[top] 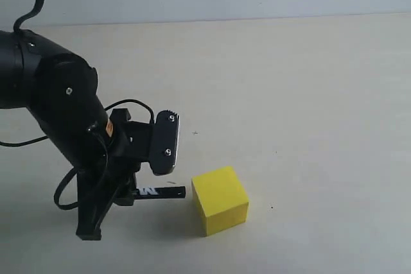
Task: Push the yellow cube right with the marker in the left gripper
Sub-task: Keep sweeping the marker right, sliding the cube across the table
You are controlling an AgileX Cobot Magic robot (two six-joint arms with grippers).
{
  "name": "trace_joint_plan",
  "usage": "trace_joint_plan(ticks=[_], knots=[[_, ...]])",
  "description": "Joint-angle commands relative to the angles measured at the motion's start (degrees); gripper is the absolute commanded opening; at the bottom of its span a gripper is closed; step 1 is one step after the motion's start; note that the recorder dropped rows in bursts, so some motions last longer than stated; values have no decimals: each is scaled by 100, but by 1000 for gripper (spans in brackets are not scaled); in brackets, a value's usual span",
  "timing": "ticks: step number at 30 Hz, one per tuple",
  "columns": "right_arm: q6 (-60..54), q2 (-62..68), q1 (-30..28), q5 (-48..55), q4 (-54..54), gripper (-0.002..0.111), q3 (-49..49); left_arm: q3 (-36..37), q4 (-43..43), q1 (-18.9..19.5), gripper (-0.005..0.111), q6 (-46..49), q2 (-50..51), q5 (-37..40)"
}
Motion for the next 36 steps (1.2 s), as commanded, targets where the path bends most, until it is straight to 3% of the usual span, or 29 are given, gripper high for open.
trace_joint_plan(ticks=[1, 8, 14, 23, 27, 32, 36], knots=[[-1, -35, -31, -8, 2, 0, 25, -27, -313, -35, 0, -22, 35, -450], [-1, -35, -31, -8, 2, 0, 25, -161, -354, -35, 0, 108, 306, -423], [-1, -35, -31, -8, 2, 0, 25, -378, 13, -13, 0, 83, 306, 153], [-1, -35, -31, -8, 2, 0, 25, -418, 848, -37, 0, -787, 450, 736], [-1, -35, -31, -8, 2, 0, 25, -443, 847, -351, 0, -777, 450, 8], [-1, -35, -31, -8, 2, 0, 25, -696, 735, -462, 0, -783, 533, 249], [-1, -35, -31, -8, 2, 0, 25, -1147, 427, -880, 0, -764, 728, 54]])
